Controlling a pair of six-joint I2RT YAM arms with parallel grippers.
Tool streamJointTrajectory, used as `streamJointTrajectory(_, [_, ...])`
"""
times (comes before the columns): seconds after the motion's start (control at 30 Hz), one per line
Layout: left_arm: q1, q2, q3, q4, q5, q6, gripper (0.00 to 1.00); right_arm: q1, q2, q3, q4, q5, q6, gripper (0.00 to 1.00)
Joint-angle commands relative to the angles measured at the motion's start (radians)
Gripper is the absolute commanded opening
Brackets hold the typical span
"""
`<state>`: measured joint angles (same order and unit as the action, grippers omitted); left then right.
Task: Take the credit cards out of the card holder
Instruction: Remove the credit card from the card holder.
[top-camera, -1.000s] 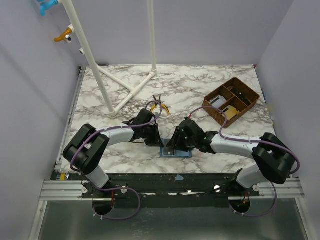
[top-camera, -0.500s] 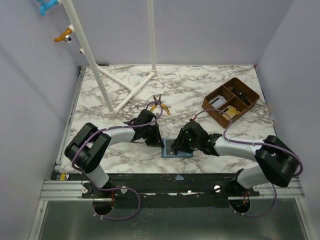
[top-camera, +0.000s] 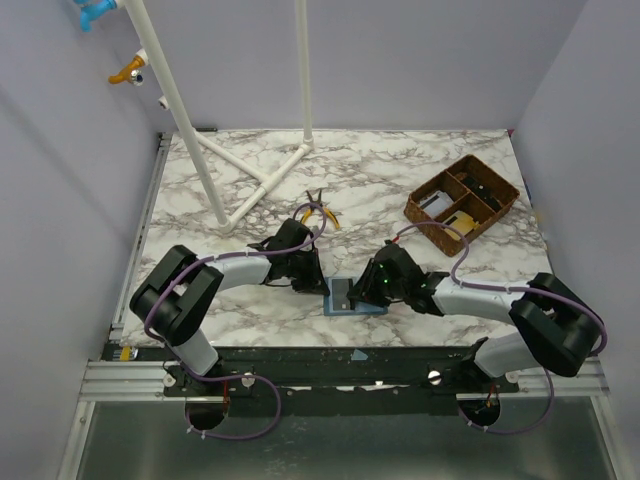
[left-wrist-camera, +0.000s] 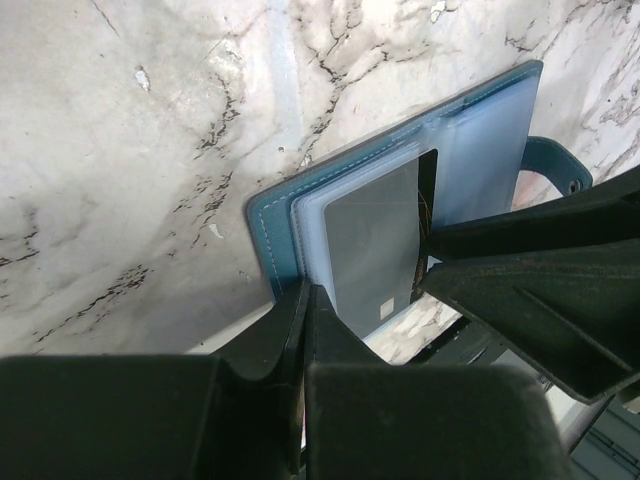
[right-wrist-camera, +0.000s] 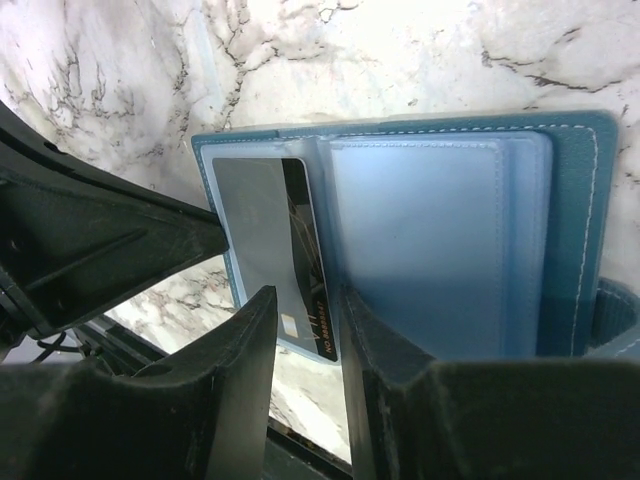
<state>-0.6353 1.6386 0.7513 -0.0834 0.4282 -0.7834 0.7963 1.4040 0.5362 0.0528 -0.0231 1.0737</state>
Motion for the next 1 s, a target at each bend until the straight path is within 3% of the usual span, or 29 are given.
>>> streamJointTrajectory(0.0, [-0.01, 0.034, -0.004, -0.031, -0.028, 0.013, 0.0, -0.03, -0.003, -0.051, 0.106, -0.066, 0.002, 0.34])
streamJointTrajectory(0.47, [-0.021, 0.059, 0.012, -0.04, -0.026, 0.013, 0.0, -0.066, 0.011, -0.134, 0.327, -0.207, 0.033, 0.25])
streamJointTrajectory(0.97, [-0.031, 0.072, 0.017, -0.05, -0.034, 0.015, 0.0, -0.069, 0.079, -0.173, 0.442, -0.229, 0.07, 0.25])
